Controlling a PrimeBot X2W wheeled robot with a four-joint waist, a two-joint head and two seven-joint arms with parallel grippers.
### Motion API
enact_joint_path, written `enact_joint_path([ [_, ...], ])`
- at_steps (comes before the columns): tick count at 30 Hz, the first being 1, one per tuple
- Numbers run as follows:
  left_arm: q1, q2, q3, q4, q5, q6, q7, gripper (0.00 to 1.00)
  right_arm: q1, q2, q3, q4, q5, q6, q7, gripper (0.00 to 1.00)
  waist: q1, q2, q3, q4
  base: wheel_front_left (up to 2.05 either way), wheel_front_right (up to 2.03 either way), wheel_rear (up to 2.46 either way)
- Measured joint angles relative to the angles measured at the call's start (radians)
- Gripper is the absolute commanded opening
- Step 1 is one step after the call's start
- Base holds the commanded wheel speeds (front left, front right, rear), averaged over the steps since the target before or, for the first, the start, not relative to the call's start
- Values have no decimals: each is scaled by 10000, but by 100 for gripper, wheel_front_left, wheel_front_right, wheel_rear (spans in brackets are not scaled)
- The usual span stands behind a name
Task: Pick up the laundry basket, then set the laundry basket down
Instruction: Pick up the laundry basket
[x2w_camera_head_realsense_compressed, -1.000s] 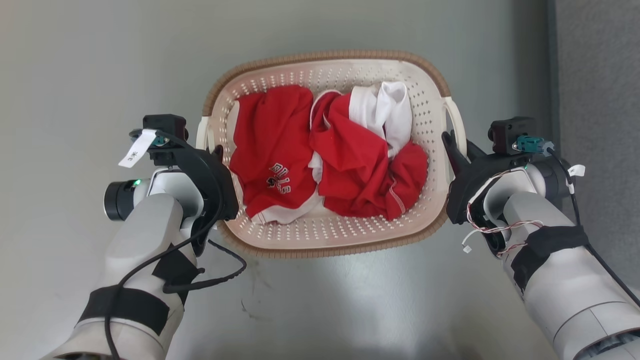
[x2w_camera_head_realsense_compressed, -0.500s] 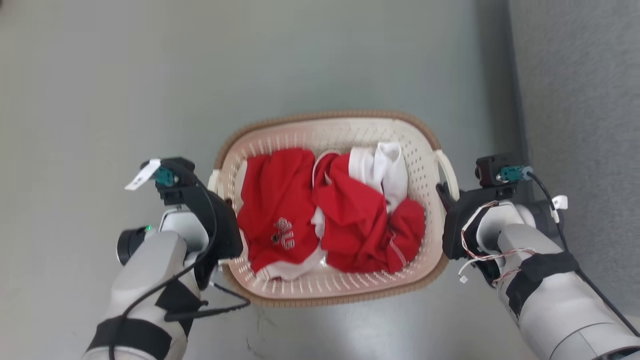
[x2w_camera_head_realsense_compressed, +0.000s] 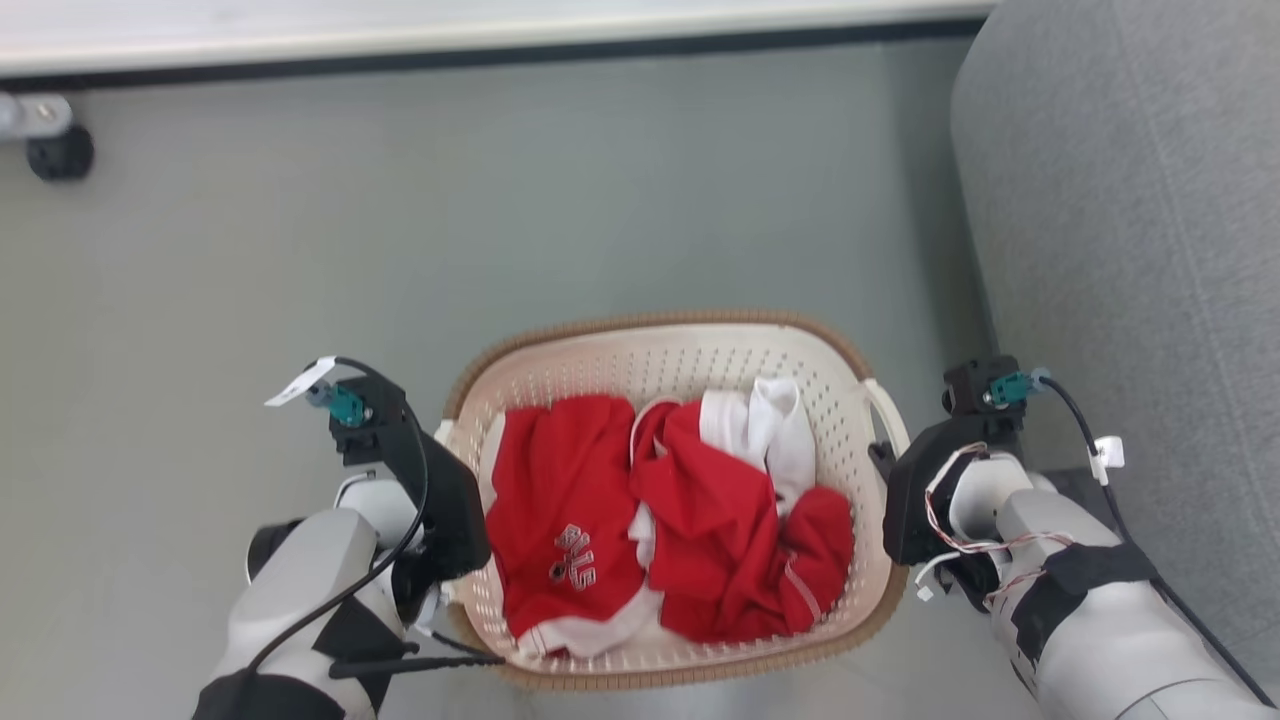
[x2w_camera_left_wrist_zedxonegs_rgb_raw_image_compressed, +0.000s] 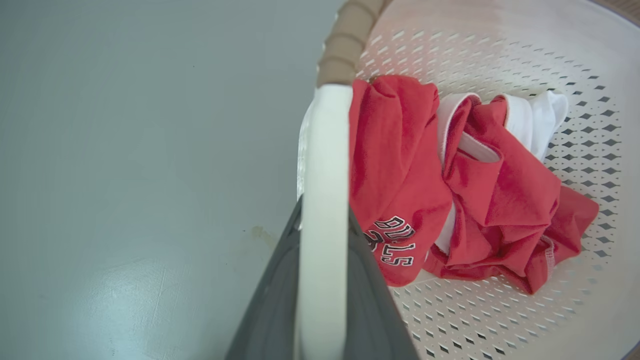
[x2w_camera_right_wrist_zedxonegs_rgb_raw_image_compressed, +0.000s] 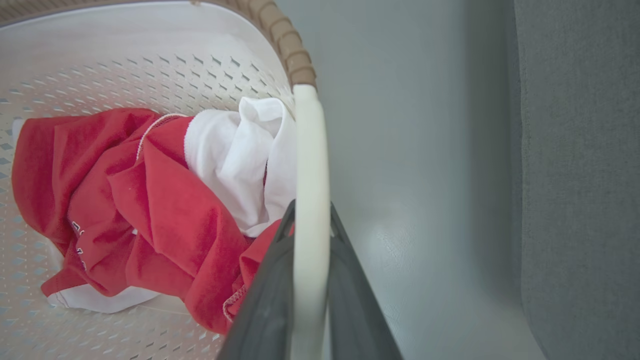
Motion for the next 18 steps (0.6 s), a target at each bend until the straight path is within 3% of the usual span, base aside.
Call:
enact_joint_path([
  [18,540,63,-295,209,-855,0,1285,0,475,27,257,-8,1020,0,1659,0,1,1,-2012,78,0,0,0],
])
